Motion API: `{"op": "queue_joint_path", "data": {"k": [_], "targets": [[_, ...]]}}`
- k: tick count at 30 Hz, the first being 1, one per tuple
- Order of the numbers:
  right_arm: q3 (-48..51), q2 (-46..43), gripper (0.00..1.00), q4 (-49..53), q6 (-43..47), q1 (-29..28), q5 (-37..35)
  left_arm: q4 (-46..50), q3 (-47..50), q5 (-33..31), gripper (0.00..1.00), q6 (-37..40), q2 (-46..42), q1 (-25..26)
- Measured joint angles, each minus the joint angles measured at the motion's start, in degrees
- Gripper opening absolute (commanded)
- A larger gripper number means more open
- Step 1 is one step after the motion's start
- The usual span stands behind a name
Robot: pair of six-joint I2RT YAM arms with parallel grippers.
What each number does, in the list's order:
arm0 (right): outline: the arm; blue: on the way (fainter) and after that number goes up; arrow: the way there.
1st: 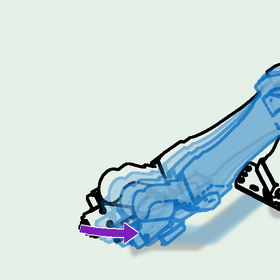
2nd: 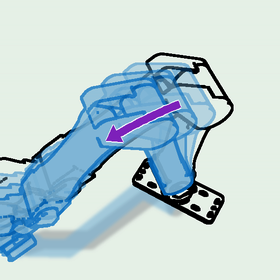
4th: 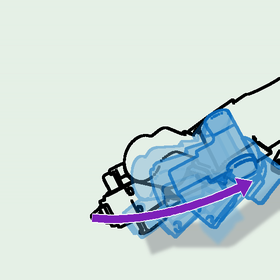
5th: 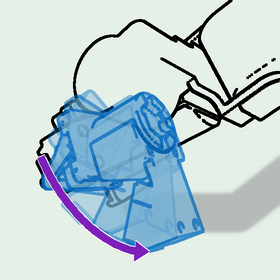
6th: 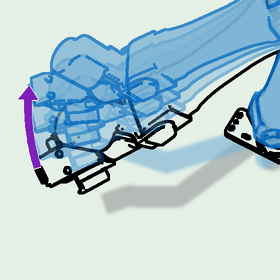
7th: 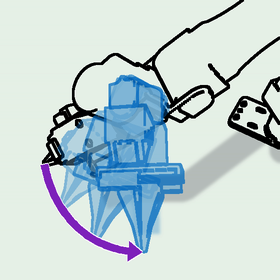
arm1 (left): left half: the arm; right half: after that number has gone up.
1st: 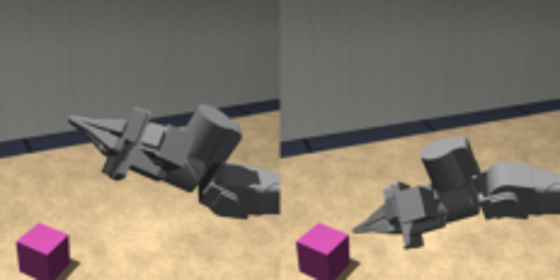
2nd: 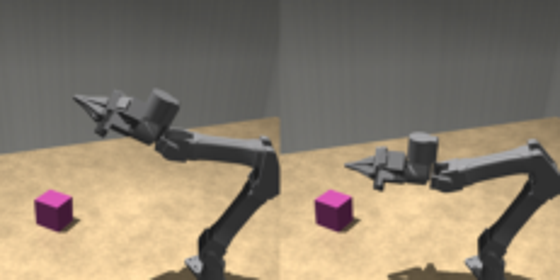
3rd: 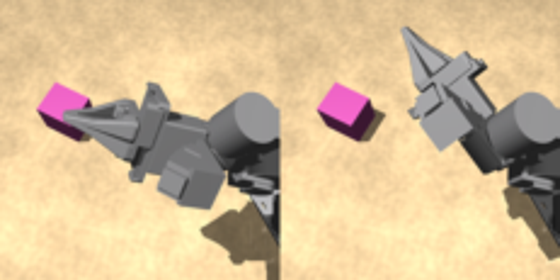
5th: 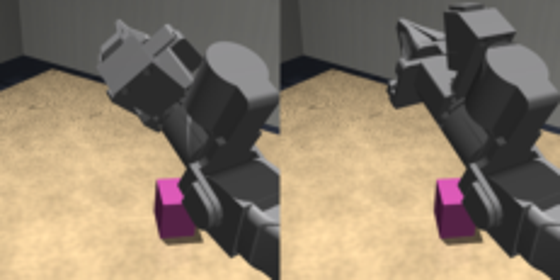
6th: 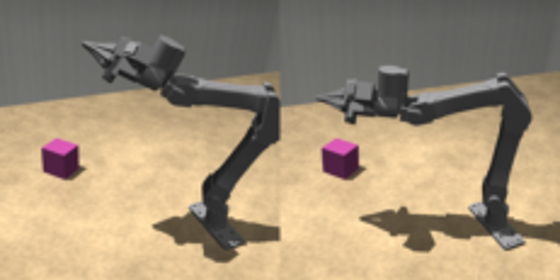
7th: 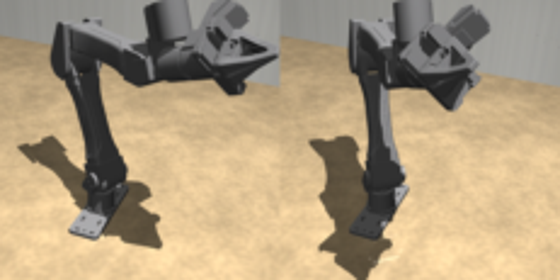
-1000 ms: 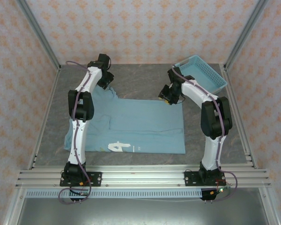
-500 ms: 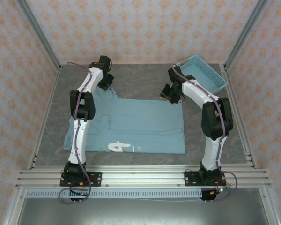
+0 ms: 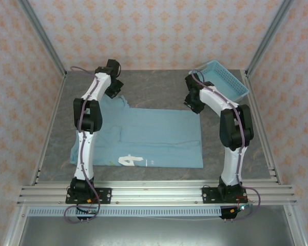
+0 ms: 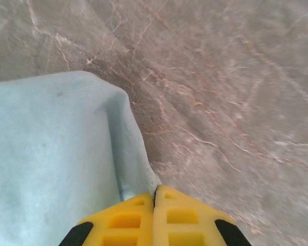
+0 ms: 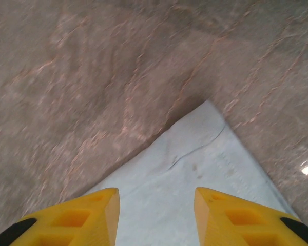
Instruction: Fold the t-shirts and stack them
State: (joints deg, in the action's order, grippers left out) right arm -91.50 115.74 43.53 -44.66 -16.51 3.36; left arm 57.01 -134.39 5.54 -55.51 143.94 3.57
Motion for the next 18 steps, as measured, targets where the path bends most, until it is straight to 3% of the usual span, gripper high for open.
{"op": "queue_joint_path", "data": {"k": [9, 18], "targets": [[-5.84, 7.76, 0.42, 3.21, -3.50, 1.46, -3.89, -3.37, 2.43, 2.71, 0.00, -0.13, -6.67, -2.19], [-8.28, 11.19, 0.42, 5.18, -4.24, 1.84, -5.81, -5.09, 6.80, 4.96, 0.00, 0.02, -7.41, -4.35]]}}
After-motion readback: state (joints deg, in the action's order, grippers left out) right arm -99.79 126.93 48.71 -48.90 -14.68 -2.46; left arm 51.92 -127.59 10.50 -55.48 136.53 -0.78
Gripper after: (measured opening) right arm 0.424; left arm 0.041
